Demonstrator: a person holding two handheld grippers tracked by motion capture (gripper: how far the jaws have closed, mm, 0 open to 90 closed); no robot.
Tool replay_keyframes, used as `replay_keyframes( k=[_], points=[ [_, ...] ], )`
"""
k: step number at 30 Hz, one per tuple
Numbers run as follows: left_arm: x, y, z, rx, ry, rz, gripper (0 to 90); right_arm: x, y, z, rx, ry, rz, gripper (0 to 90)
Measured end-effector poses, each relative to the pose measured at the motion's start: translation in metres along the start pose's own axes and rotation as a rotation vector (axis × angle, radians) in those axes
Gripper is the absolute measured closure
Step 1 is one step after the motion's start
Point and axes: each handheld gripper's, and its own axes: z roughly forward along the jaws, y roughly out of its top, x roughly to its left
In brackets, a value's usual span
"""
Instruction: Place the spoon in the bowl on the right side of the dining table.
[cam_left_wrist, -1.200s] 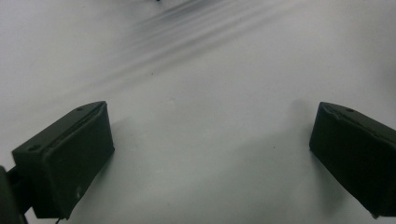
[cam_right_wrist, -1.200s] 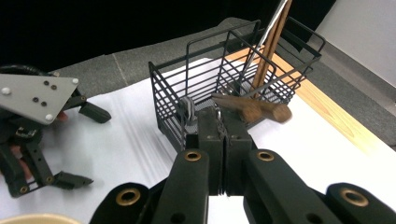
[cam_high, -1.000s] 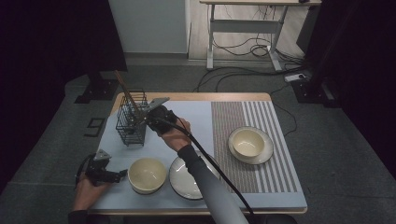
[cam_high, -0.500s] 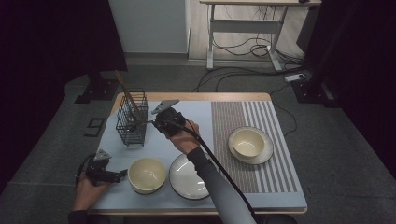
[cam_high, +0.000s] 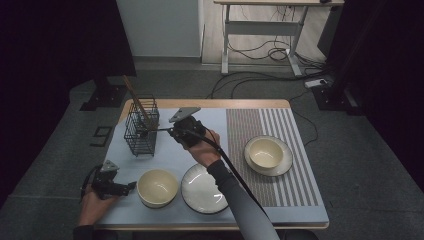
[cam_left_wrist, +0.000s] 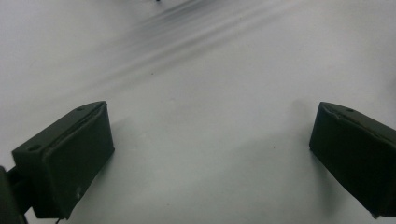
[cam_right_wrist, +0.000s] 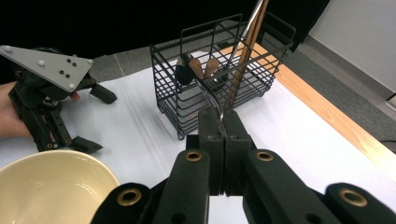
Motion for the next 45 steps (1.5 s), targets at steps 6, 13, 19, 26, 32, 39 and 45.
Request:
replay_keyframes(
  k=[6,13,19,26,32,39,45],
  points=[
    [0.000,0.000,0.000,0.000,0.001,0.001,0.0,-0.003,0.000,-0.011,-0.021,-0.007,0.010,89.4],
    [0.000,0.000,0.000,0.000,0.001,0.001,0.0,-0.005,0.002,-0.021,-0.039,-0.022,0.015,89.4],
    [0.000,0.000,0.000,0.000,0.001,0.001,0.0,-0.008,0.001,-0.027,-0.048,-0.035,0.017,89.4],
    [0.000,0.000,0.000,0.000,0.001,0.001,0.0,-0.013,-0.001,-0.035,-0.045,-0.080,0.017,89.5],
    [0.000,0.000,0.000,-0.001,0.001,0.000,0.0,-0.020,-0.013,-0.044,-0.025,-0.111,0.032,89.5],
    [0.000,0.000,0.000,-0.001,0.002,0.000,0.0,-0.031,-0.028,-0.059,-0.017,-0.140,0.049,89.5],
    [0.000,0.000,0.000,-0.001,0.002,0.000,0.0,-0.042,-0.042,-0.074,-0.005,-0.163,0.073,89.4]
  ],
)
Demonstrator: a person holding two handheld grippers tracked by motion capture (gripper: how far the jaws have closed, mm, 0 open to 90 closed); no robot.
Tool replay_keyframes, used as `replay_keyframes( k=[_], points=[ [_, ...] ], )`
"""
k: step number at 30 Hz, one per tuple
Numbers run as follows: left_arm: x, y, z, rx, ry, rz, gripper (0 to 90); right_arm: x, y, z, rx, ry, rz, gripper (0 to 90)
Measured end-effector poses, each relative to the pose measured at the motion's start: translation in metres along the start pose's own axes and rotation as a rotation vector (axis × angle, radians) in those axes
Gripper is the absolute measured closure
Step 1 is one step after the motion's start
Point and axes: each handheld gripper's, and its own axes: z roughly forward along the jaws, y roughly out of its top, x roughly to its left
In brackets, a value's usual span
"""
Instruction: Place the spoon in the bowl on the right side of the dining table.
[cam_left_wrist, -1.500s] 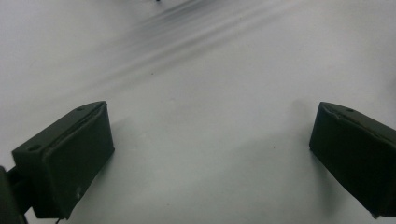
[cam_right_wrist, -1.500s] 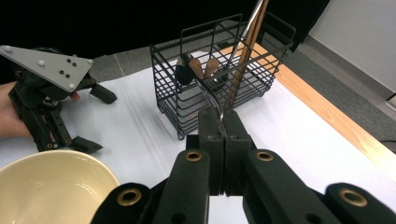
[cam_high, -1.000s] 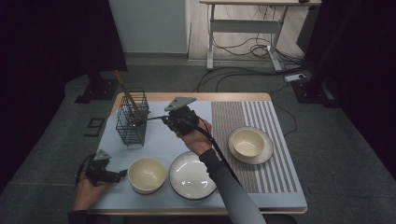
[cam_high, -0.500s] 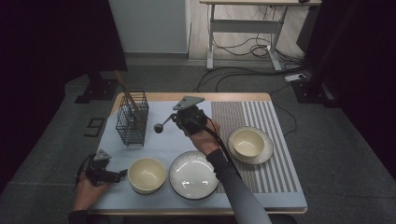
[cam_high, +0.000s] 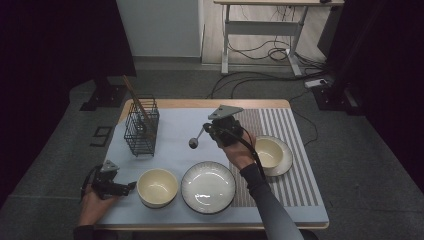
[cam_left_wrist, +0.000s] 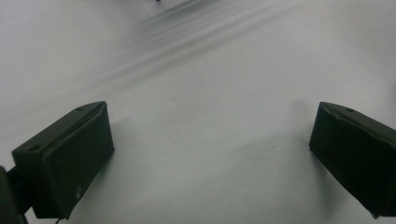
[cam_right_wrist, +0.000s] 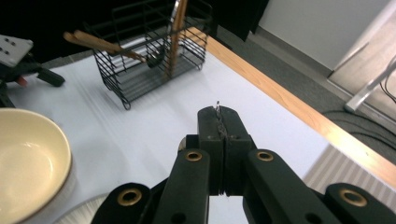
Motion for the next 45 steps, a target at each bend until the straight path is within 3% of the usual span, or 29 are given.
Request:
replay_keyframes(
  k=[13,24,45],
  points=[
    [0.000,0.000,0.000,0.001,0.000,0.001,0.0,-0.037,-0.036,-0.029,0.020,-0.025,0.116,89.4],
    [0.000,0.000,0.000,0.001,0.000,0.002,0.0,-0.059,-0.056,-0.053,0.017,-0.052,0.185,89.4],
    [0.000,0.000,0.000,-0.001,0.001,0.000,0.0,-0.091,-0.077,-0.107,-0.023,-0.147,0.263,89.4]
  ],
)
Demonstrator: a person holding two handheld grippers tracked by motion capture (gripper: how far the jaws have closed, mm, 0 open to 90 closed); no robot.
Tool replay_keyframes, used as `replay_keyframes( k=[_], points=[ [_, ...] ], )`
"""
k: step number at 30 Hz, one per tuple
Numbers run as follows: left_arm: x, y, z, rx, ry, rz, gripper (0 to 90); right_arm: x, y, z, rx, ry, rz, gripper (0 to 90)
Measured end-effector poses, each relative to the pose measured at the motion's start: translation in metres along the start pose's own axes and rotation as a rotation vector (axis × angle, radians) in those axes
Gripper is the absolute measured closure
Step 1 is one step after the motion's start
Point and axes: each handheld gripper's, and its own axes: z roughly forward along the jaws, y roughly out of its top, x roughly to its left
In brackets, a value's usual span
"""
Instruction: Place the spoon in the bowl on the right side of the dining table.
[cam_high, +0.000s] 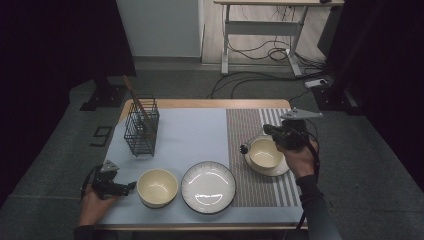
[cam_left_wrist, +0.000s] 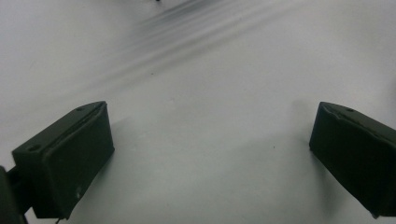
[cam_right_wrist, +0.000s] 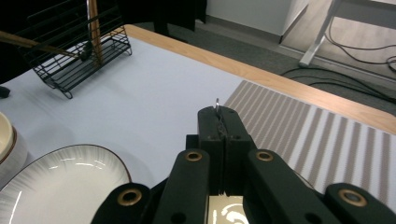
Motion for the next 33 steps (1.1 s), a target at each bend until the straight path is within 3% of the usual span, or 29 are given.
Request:
replay_keyframes(
  k=[11,29,33],
  points=[
    [0.000,0.000,0.000,0.000,0.000,0.001,0.0,-0.019,-0.010,-0.017,-0.001,-0.072,0.013,89.4],
    [0.000,0.000,0.000,0.003,0.000,0.002,0.0,-0.036,-0.039,0.014,0.033,-0.088,0.045,89.0],
    [0.000,0.000,0.000,0.003,0.000,0.002,0.0,-0.040,-0.041,0.020,0.018,-0.087,0.050,88.8]
  ],
)
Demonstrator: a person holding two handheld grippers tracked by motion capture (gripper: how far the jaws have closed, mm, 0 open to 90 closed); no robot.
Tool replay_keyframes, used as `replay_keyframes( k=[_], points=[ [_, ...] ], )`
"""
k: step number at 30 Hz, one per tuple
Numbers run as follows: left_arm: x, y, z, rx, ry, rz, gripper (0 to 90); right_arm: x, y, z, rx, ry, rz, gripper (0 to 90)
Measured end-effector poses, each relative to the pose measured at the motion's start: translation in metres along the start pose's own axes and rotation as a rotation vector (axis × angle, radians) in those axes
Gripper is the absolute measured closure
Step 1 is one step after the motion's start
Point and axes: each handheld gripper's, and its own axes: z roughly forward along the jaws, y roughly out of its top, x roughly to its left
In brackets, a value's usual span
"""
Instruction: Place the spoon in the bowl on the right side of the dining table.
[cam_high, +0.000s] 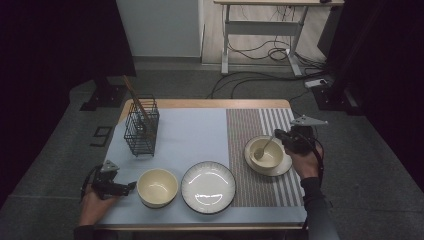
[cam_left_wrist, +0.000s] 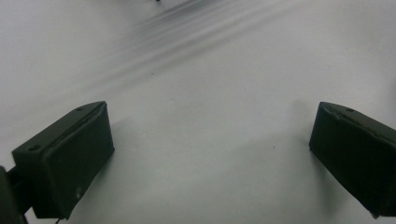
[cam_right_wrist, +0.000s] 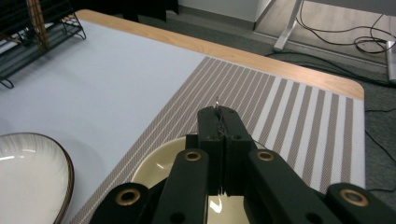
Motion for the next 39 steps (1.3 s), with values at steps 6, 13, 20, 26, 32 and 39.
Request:
replay_keyframes(
  k=[6,13,20,26,32,39],
  points=[
    [0.000,0.000,0.000,-0.001,0.000,0.000,0.0,-0.004,0.002,0.009,-0.022,0.004,0.010,88.4],
    [0.000,0.000,0.000,-0.001,0.000,-0.001,0.0,-0.004,0.002,0.022,-0.024,0.010,0.009,87.7],
    [0.000,0.000,0.000,-0.001,0.000,0.000,0.0,-0.001,-0.001,0.039,-0.002,0.016,0.004,87.0],
    [0.000,0.000,0.000,-0.001,0.000,-0.002,0.0,0.005,-0.004,0.054,0.019,0.009,-0.014,86.7],
    [0.000,0.000,0.000,-0.001,0.000,-0.001,0.0,0.011,-0.008,0.068,0.049,0.008,-0.040,86.6],
    [0.000,0.000,0.000,-0.001,0.000,-0.001,0.0,0.013,-0.015,0.081,0.084,0.014,-0.040,85.6]
  ],
)
